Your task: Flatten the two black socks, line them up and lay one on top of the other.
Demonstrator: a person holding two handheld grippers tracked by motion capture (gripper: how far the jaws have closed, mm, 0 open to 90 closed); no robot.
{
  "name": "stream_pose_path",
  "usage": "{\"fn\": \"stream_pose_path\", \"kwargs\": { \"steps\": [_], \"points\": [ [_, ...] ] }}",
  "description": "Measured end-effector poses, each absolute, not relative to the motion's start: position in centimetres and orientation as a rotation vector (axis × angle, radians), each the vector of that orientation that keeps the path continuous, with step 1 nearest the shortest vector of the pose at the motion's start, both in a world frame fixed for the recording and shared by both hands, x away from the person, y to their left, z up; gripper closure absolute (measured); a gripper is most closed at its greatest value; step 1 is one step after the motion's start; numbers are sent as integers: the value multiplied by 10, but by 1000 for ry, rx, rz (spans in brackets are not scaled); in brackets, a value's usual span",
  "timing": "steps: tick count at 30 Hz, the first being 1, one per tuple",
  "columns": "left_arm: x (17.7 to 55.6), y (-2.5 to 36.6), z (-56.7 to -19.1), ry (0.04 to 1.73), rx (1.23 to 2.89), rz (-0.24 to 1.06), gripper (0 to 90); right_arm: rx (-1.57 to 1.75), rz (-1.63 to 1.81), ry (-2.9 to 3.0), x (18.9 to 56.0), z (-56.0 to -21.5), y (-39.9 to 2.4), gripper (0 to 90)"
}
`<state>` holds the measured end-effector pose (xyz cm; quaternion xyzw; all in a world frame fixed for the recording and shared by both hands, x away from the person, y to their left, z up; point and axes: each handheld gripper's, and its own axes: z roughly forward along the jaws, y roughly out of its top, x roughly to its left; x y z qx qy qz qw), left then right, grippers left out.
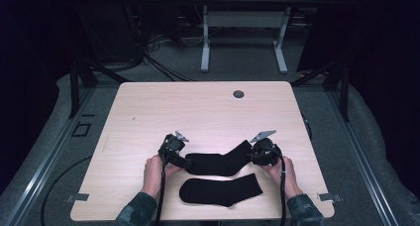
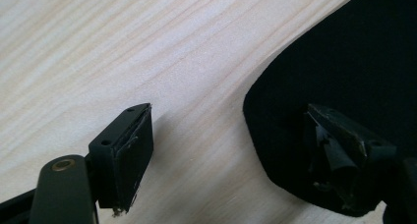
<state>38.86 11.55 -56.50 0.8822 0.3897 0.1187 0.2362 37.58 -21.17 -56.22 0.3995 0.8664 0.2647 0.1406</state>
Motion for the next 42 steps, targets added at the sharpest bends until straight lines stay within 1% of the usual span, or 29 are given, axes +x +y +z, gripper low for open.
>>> {"fn": "stream_pose_path", "kwargs": {
  "steps": [8,16,20,23,26,31,33,35,37,39,41,42],
  "points": [
    [390,122,-565,1073,2423,310,202,1179,773,2499,359,-562,-215,696],
    [391,126,-565,1061,2434,316,198,1231,824,2500,344,-563,-216,704],
    [392,131,-566,1074,2423,297,197,1260,887,2492,336,-565,-217,709],
    [395,135,-567,1080,2416,281,156,1264,912,2471,332,-567,-217,704],
    [394,138,-564,1085,2377,282,119,1249,947,2449,333,-566,-219,637],
    [384,146,-547,1077,2297,341,84,1245,1024,2372,331,-553,-231,542],
    [379,148,-541,1075,2281,373,73,1250,1043,2347,328,-546,-236,463],
    [373,151,-536,1068,2262,393,66,1240,1051,2330,325,-540,-243,407],
    [368,154,-531,1067,2251,416,57,1238,1060,2309,320,-534,-250,317],
    [363,157,-528,1063,2237,442,45,1232,1058,2290,315,-529,-257,271],
    [357,161,-526,1065,2223,461,35,1226,1061,2270,309,-525,-263,204],
    [354,163,-526,1067,2221,467,30,1223,1057,2260,306,-524,-267,195]
  ]
}}
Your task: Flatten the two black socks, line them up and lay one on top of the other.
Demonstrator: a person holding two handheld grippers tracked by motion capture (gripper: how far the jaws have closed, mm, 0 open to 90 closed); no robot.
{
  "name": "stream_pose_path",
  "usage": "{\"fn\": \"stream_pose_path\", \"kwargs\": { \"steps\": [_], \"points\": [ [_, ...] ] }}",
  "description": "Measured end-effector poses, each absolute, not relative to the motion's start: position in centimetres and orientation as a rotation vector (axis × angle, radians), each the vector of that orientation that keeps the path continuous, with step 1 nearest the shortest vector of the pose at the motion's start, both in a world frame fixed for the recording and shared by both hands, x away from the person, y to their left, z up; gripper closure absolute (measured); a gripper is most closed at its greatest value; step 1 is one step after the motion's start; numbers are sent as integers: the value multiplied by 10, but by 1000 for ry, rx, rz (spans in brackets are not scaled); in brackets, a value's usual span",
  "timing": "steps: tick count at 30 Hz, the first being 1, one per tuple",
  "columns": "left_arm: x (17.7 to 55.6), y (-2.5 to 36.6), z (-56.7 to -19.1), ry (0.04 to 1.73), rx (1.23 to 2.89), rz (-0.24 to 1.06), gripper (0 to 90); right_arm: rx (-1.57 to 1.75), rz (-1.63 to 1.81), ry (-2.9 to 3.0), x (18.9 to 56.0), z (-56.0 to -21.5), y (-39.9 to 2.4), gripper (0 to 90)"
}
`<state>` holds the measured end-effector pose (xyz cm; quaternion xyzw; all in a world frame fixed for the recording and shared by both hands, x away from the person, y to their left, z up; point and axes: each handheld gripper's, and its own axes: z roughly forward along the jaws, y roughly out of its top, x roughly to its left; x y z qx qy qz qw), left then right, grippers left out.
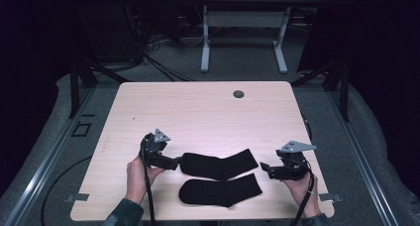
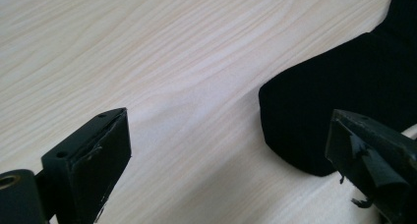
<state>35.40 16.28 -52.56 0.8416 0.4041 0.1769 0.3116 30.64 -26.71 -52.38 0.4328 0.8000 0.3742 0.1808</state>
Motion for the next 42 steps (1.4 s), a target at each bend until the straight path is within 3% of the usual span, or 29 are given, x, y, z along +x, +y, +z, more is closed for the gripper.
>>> {"fn": "stream_pose_path", "kwargs": {
  "steps": [8,15,29,42],
  "points": [
    [333,185,-535,1112,2186,492,1,1235,1029,2206,287,-524,-293,76],
    [322,206,-554,1179,2164,490,1,1292,984,2178,279,-542,-312,28],
    [314,226,-587,1249,2111,484,1,1376,886,2174,282,-586,-336,0],
    [314,228,-593,1240,2067,518,0,1389,903,2168,286,-590,-339,0]
  ]
}}
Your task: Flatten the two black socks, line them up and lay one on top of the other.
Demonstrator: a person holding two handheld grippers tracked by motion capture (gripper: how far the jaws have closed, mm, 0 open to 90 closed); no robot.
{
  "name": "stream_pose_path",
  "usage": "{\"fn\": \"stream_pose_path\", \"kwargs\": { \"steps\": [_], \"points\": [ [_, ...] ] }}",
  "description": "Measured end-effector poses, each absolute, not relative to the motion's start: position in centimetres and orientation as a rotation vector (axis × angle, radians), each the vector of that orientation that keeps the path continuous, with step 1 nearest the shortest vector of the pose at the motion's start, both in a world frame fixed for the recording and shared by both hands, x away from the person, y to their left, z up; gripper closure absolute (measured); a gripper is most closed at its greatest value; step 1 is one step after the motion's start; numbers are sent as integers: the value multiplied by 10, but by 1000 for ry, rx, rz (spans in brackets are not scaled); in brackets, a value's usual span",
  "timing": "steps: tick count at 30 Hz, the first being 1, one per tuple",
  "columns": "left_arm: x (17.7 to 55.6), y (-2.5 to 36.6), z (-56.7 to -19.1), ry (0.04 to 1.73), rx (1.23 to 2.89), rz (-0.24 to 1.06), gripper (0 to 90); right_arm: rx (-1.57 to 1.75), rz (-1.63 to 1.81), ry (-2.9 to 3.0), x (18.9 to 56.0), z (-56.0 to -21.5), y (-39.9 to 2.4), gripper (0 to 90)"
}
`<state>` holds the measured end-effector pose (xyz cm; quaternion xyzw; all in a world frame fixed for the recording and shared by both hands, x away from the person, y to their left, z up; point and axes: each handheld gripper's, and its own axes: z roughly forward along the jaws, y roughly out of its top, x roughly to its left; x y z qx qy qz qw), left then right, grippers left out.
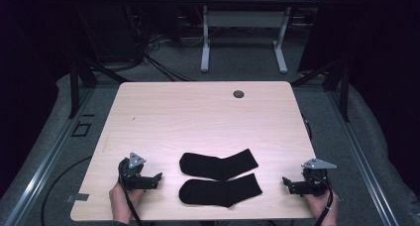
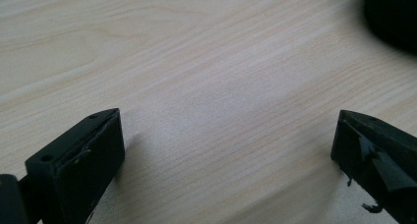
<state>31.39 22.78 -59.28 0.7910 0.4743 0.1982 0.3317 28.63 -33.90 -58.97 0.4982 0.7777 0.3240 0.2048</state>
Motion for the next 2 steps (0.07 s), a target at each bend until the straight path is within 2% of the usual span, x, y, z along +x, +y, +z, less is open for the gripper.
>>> {"fn": "stream_pose_path", "kwargs": {
  "steps": [2],
  "points": [
    [314,228,-593,1238,2070,518,0,1388,903,2167,286,-590,-339,0]
  ]
}}
